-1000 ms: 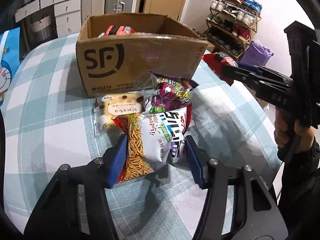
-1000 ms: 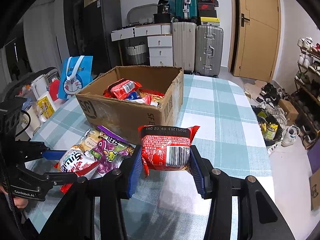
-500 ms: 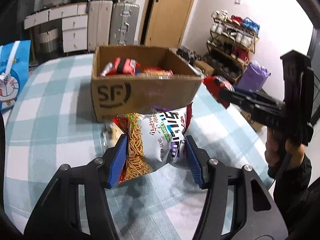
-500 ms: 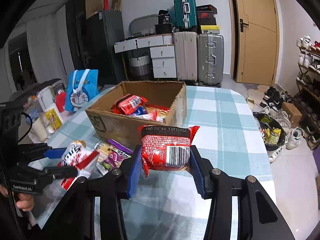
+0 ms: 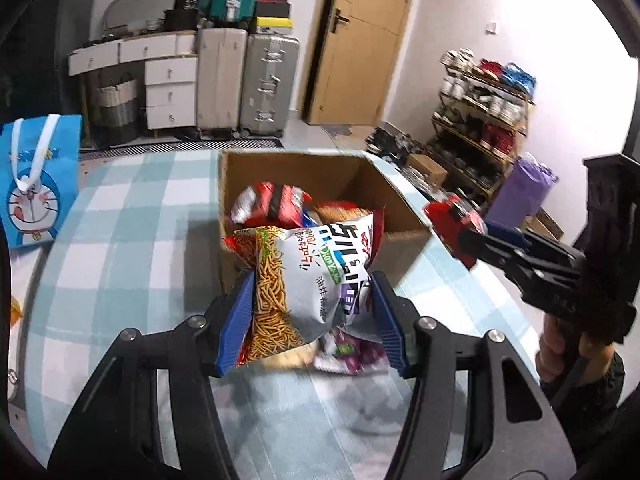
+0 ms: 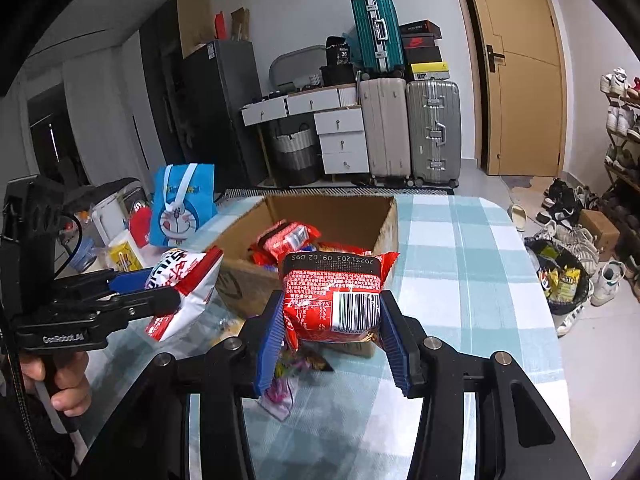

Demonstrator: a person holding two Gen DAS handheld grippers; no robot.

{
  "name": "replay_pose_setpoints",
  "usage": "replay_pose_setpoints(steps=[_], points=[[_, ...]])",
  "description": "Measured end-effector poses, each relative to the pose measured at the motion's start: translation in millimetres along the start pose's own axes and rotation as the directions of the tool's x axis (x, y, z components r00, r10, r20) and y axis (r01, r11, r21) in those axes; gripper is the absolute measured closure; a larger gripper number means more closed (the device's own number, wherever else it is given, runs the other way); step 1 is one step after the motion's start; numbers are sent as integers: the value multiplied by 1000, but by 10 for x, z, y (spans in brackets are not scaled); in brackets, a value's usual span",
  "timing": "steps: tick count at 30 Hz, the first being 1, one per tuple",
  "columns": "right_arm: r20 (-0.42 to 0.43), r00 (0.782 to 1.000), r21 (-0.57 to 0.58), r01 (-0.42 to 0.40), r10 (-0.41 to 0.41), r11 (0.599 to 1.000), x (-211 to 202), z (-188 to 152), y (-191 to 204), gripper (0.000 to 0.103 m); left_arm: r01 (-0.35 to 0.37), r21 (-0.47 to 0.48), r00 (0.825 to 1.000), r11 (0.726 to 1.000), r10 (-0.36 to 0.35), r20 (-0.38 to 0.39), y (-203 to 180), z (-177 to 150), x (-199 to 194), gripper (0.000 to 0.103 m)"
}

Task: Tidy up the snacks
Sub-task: 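Carry both held snacks over the box and lower them inside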

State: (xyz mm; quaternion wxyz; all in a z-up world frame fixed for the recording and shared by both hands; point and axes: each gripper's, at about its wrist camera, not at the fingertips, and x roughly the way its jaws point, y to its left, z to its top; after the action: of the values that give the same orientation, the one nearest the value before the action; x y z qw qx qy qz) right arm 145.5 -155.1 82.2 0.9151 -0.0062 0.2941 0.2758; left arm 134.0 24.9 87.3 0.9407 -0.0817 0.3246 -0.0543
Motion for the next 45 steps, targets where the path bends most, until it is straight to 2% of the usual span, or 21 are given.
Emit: replay_pose_setpoints(steps=[13, 25, 45], points=[[8, 999, 22, -32, 32, 999, 285, 355, 16, 57, -97, 7, 995, 995, 96, 25, 73, 446, 381, 49], [-3, 999, 16, -38, 38, 999, 610, 572, 29, 57, -106, 11, 994, 994, 106, 31, 149, 680, 692, 48], [-23, 999, 28, -42, 43, 999, 923, 617, -32, 57, -113, 24, 994, 993, 112, 9, 245, 747, 1216, 48]])
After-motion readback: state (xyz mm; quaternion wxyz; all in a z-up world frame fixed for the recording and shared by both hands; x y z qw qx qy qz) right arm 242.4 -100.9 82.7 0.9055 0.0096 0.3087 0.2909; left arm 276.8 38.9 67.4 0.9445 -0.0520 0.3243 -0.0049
